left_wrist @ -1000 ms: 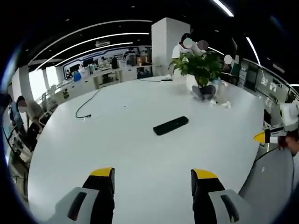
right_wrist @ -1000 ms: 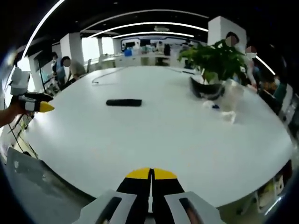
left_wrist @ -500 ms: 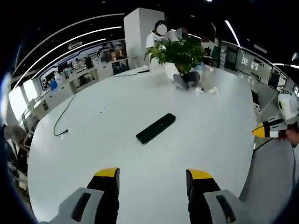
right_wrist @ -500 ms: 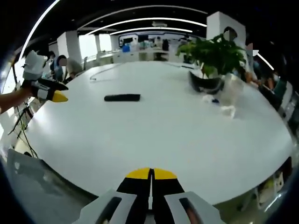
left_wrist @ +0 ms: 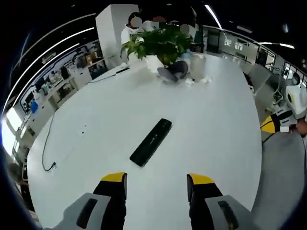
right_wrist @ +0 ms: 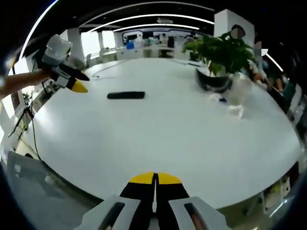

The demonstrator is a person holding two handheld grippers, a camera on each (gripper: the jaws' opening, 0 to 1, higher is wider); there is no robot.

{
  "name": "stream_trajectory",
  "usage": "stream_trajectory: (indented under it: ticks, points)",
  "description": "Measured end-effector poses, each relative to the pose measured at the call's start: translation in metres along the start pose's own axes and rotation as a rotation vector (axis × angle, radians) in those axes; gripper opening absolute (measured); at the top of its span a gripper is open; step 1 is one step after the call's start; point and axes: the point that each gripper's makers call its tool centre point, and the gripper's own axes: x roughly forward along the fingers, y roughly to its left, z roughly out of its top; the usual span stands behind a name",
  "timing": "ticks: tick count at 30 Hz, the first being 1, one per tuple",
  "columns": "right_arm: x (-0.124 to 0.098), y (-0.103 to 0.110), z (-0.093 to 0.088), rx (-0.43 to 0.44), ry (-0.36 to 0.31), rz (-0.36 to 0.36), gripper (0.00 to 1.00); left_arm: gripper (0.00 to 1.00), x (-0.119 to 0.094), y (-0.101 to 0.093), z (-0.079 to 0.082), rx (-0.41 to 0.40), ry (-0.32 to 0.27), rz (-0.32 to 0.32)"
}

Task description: Press the specified remote control buttons in sequence, fully releasing each button before pressing the next.

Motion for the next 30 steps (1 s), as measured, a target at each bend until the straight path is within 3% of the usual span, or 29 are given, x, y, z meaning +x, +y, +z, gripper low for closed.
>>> stream_trajectory:
  ticks: [11, 17, 24, 28, 30]
  points:
    - [0.001, -0.001, -0.003, -0.002, 0.024, -0.005, 0.00, 0.47, 0.042, 0.009, 0.009, 0.172, 0.127, -0.088]
    - [0.002, -0.001, -0.004, -0.016, 0.036, -0.006, 0.00, 0.48, 0.065, 0.020, 0.015, 0.201, 0.155, -0.115]
    - [0.003, -0.003, -0.005, -0.014, 0.048, -0.015, 0.00, 0.44, 0.086, 0.025, 0.010, 0.228, 0.219, -0.222]
    - [0.004, -0.003, -0.006, -0.008, 0.054, -0.015, 0.00, 0.43, 0.096, 0.029, 0.006, 0.302, 0.265, -0.234]
    - [0.004, -0.003, -0.007, -0.010, 0.059, -0.016, 0.00, 0.42, 0.101, 0.032, 0.003, 0.297, 0.284, -0.244]
